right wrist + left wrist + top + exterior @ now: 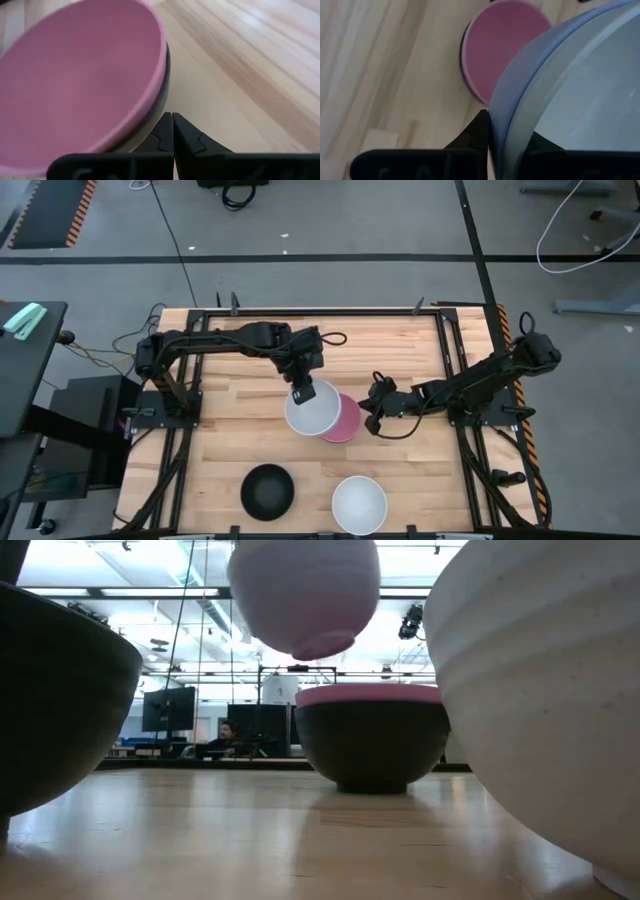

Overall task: Nest bowls inside each other
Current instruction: Stack the left stacked bowls on top of the right stacked bowls, then stack the black bowl on top of the white bowl

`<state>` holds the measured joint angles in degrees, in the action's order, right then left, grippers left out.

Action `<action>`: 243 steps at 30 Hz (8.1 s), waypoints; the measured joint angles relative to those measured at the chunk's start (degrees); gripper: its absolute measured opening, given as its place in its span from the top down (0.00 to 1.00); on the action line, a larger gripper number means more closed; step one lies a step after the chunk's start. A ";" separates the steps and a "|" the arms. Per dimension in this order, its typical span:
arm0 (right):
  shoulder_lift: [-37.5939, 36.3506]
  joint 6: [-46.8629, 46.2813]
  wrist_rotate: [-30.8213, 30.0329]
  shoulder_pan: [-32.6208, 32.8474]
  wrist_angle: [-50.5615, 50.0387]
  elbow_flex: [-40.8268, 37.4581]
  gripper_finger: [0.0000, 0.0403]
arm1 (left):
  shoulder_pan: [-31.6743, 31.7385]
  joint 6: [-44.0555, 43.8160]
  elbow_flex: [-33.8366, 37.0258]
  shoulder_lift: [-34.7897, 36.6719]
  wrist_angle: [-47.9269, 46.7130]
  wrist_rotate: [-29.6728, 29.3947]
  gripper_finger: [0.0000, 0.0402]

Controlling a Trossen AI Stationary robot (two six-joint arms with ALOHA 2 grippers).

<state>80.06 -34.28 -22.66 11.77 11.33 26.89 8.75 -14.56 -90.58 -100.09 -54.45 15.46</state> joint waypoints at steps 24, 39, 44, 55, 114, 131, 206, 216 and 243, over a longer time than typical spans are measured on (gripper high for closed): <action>-0.83 -7.22 2.03 9.94 0.74 -0.06 1.00 | 0.05 5.46 -20.66 -20.02 -13.68 0.68 0.92; 7.06 -0.38 5.81 5.65 9.55 2.38 1.00 | 0.09 6.23 -20.69 -20.02 -12.40 0.68 0.92; 8.56 4.39 7.52 3.42 7.73 6.46 1.00 | 0.07 6.08 -20.77 -20.58 -12.49 0.64 0.92; 7.08 4.04 7.15 2.27 0.41 6.34 1.00 | 1.63 6.21 -20.69 -22.65 -18.30 -3.08 0.92; 6.07 4.04 6.91 2.62 -2.09 6.36 0.99 | 5.86 7.71 -20.66 -24.60 -16.62 7.80 0.61; 6.07 4.31 7.35 2.62 -2.33 6.36 0.99 | 7.28 6.24 -20.66 -19.30 -17.36 11.37 0.60; 5.15 22.53 16.09 -9.99 -11.86 29.97 0.96 | -41.02 -43.42 35.18 21.00 9.94 -13.44 0.61; 8.76 22.71 19.29 -13.05 -8.13 29.94 0.99 | -43.15 -45.11 35.15 19.70 14.15 -13.55 0.62; 18.33 22.26 24.83 -16.67 -0.23 29.90 1.00 | -44.98 -45.13 35.14 13.74 18.11 -12.54 0.62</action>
<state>98.39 -12.02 2.17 -4.90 11.09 56.80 -36.23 -59.69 -55.44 -86.35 -36.34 2.92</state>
